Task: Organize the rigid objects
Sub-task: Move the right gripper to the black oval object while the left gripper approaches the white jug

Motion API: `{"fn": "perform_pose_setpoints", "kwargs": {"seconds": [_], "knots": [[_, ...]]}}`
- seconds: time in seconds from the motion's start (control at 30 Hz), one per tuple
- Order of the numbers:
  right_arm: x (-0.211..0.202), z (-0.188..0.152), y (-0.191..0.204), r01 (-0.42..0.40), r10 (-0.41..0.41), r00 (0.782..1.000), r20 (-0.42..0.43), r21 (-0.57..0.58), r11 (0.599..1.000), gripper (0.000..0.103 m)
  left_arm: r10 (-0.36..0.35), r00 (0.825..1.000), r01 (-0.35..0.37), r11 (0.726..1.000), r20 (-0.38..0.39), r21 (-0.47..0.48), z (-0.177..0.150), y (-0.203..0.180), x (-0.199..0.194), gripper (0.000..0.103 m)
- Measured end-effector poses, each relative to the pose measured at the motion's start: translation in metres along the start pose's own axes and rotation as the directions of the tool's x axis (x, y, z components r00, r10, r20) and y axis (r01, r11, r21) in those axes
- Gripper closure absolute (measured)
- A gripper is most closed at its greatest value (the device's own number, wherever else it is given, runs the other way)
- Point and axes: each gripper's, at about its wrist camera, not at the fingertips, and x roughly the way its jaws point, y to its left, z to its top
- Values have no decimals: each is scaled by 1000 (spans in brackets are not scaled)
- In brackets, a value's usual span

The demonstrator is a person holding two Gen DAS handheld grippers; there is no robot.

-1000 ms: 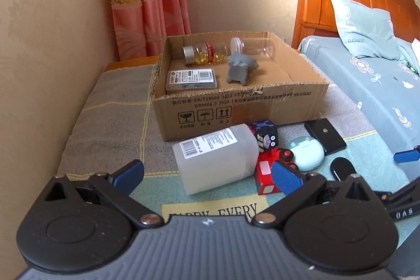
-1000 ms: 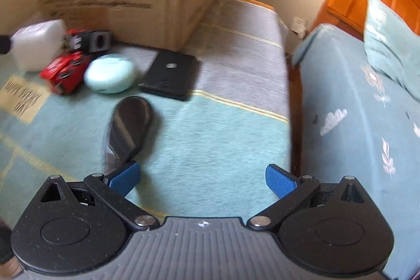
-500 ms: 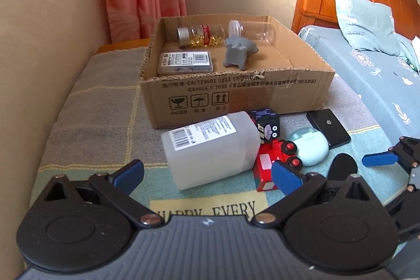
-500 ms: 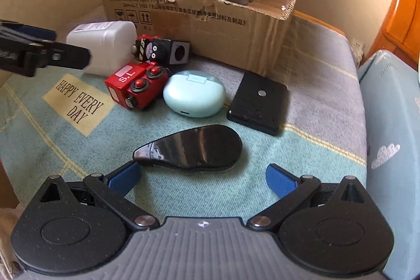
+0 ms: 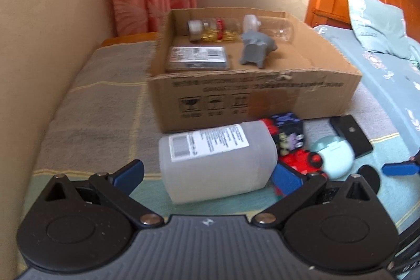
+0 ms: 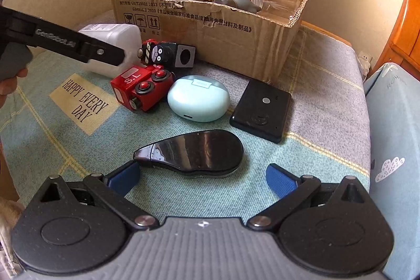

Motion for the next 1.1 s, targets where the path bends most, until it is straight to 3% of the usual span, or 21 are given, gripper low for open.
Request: {"fn": "perform_pose_setpoints", "kwargs": {"seconds": [0.13, 0.33, 0.47, 0.53, 0.8, 1.0, 1.1], "knots": [[0, 0, -1, -3, 3, 1000, -1, -4, 1000, 0, 47, 999, -48, 998, 17, 40, -9, 13, -8, 1], [0, -1, -1, -2, 2, 1000, 6, -4, 1000, 0, 7, 1000, -6, 997, -10, 76, -21, 16, 5, 1], [-1, -1, 0, -1, 1, 1000, 5, -3, 1000, 0, -17, 999, 19, 999, -40, 46, -25, 18, 16, 0], [-1, -1, 0, -9, 9, 1000, -1, -13, 1000, 0, -32, 999, 33, 999, -39, 9, -27, 21, 18, 1], [4, 5, 12, -42, 42, 999, -2, -56, 998, 0, -32, 999, 32, 999, -24, 19, -27, 21, 21, 0], [8, 10, 18, -46, 47, 999, 8, -63, 997, 0, 10, 999, -11, 999, 42, 42, -24, 17, 18, 1], [7, 9, 18, -46, 47, 999, 13, -64, 997, 0, -13, 997, 10, 999, 75, 30, -21, 18, 14, 1]]}}
